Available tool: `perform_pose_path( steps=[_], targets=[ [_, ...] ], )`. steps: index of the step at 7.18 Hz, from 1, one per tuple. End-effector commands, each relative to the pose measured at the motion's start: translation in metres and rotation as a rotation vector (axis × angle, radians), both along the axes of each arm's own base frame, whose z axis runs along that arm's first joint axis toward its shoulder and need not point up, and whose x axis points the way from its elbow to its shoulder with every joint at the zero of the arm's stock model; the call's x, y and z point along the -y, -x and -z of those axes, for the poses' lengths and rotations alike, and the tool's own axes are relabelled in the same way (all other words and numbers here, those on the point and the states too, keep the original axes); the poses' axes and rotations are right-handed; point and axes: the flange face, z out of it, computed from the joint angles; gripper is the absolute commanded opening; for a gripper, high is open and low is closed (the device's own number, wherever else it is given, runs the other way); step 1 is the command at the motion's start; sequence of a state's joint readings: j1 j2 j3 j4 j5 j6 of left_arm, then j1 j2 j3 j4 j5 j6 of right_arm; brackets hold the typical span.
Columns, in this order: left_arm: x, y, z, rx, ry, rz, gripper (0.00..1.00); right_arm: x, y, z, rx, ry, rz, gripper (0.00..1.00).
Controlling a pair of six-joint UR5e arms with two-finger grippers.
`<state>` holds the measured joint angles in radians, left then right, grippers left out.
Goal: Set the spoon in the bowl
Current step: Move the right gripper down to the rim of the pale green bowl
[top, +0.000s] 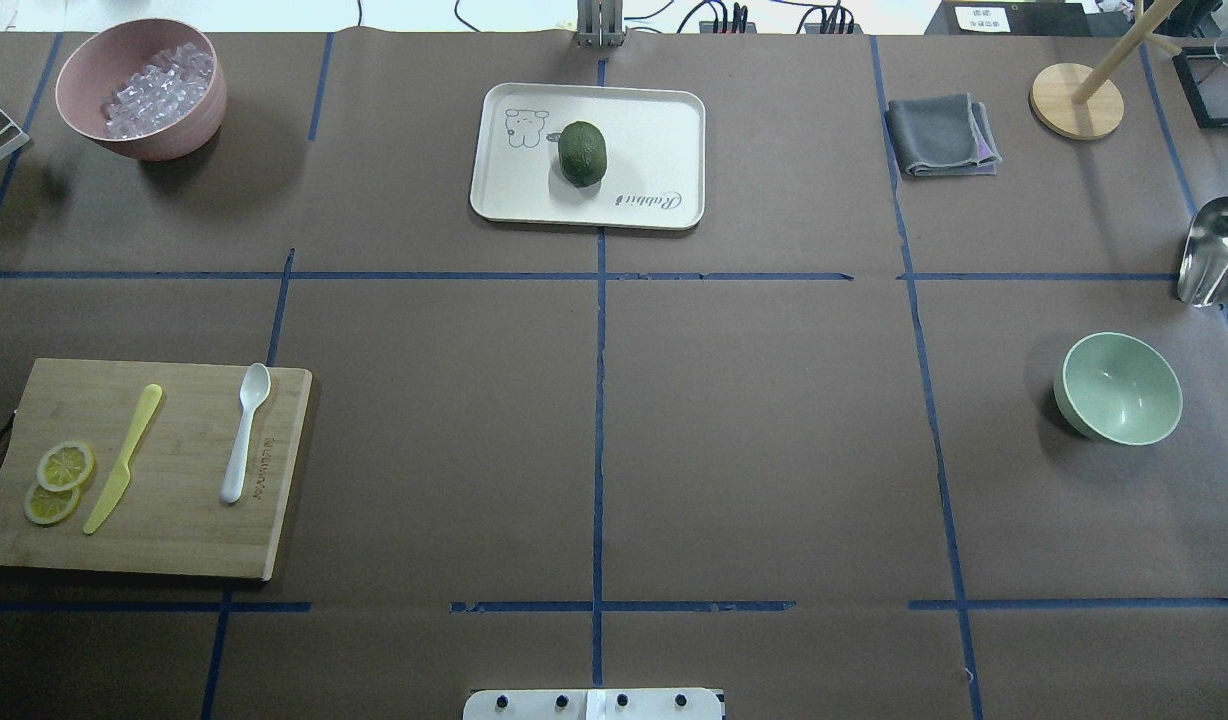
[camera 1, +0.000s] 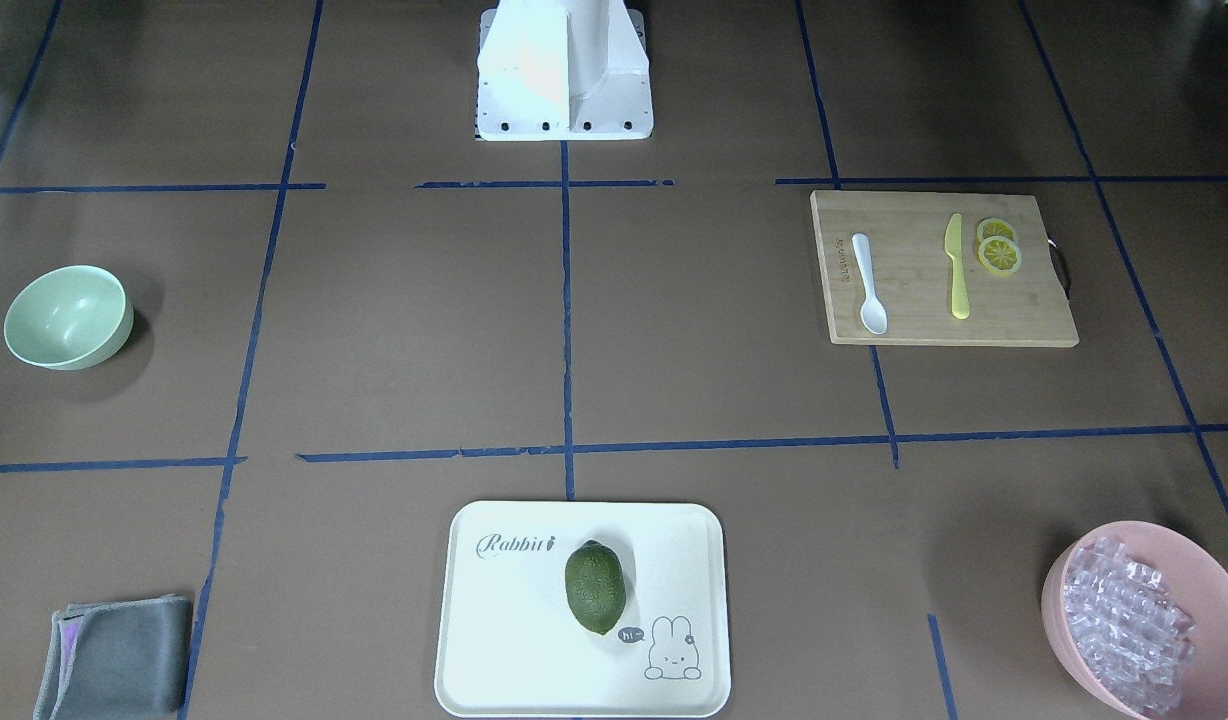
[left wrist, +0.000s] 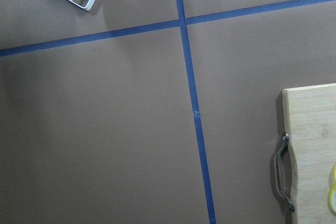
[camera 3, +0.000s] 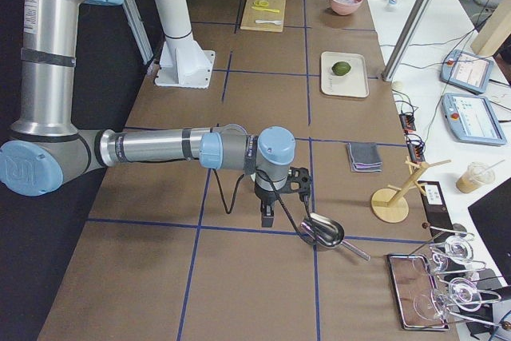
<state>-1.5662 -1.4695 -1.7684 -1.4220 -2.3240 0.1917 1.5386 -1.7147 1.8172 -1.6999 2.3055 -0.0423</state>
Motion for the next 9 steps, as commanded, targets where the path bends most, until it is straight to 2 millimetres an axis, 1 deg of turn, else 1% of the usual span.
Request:
perform_pose_path(
  steps=[1,2,3,4,5,6,8,9],
  targets=[
    [0.003,-0.001,0.006,0.000,-0.014,-0.002,1.00,0.004,0.001,0.002,0.001,-0.013,0.007,1.00],
    [0.009,-0.006,0.014,0.000,-0.035,-0.015,1.00,0.008,0.010,0.007,0.005,-0.048,0.019,1.00],
    [0.012,-0.019,0.013,-0.001,-0.037,-0.041,1.00,0.013,0.027,0.011,0.018,-0.051,0.021,1.00],
    [0.013,-0.024,0.012,-0.001,-0.036,-0.054,1.00,0.019,0.049,0.020,0.035,-0.057,-0.016,1.00],
    [0.013,-0.031,0.010,-0.001,-0.031,-0.067,1.00,0.024,0.078,0.023,0.053,-0.053,-0.060,1.00],
    [0.013,-0.031,0.010,-0.001,-0.031,-0.068,1.00,0.025,0.103,0.019,0.072,-0.047,-0.084,1.00],
    [0.013,-0.031,0.010,-0.001,-0.031,-0.068,1.00,0.021,0.151,0.011,0.101,-0.028,-0.083,1.00],
    [0.013,-0.031,0.010,-0.001,-0.031,-0.068,1.00,0.017,0.172,-0.001,0.084,-0.031,-0.048,1.00]
  ],
)
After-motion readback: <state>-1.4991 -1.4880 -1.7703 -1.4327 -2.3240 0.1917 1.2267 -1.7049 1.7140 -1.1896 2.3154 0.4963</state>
